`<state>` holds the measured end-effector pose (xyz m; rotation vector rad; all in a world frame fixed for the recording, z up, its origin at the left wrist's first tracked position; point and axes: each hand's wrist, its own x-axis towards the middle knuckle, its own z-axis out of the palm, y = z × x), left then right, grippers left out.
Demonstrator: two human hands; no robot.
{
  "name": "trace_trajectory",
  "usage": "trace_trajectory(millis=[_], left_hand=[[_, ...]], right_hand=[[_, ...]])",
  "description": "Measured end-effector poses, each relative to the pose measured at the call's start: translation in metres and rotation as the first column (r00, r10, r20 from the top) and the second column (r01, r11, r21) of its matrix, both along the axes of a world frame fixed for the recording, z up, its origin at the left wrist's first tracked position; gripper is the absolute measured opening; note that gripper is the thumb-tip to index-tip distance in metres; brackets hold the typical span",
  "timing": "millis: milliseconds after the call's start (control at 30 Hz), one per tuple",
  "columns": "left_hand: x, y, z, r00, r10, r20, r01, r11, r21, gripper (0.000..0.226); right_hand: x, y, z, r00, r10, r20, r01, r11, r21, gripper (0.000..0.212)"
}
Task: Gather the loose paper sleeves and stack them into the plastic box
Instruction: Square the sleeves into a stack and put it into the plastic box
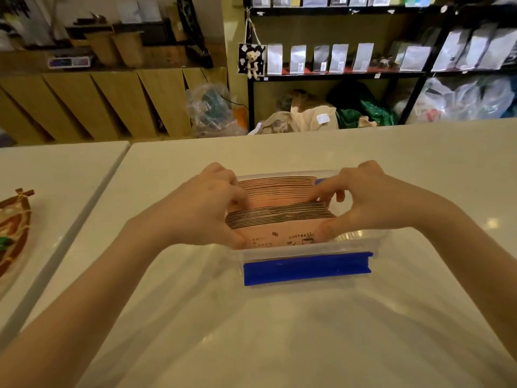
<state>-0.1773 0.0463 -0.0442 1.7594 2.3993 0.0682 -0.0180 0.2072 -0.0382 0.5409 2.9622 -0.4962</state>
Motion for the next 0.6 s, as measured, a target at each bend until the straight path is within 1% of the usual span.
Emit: trace_trajectory(millis=[67,167,267,367,500,600], left_hand=[[-0.002,0.001,-0.002,1.000,-0.005,-0.013,0.005,1.000,-0.020,0.054],[-0.002,0.004,-0.005,0.999,0.001,-0.037,-0.002,0.999,-0.034,0.057],[0.001,0.003,-0.003,0.999,0.043,-0.012,-0.043,0.999,-0.033,0.063],[0.003,0.000,0.001,0.999,0.049,-0.014,-0.050,0.998,-0.025,0.065],[0.004,-0.004,0.007,0.997,0.076,0.020,-0.076,0.997,-0.001,0.065],[0.003,-0.008,0.010,0.995,0.096,0.036,-0.096,0.995,-0.006,0.063]], right_hand=[[-0.005,0.001,-0.004,1.000,0.006,0.025,-0.006,1.000,0.020,0.058],[-0.007,0.003,-0.006,0.999,-0.002,0.041,0.002,1.000,0.005,0.062],[-0.005,0.001,-0.008,0.999,-0.001,0.052,0.001,1.000,-0.004,0.066],[-0.005,-0.002,-0.006,0.997,-0.003,0.073,0.005,0.999,-0.034,0.073],[-0.002,0.001,-0.001,0.999,-0.030,0.041,0.036,0.988,-0.149,0.067],[0.000,0.005,0.000,0.998,-0.056,0.028,0.060,0.985,-0.163,0.068]])
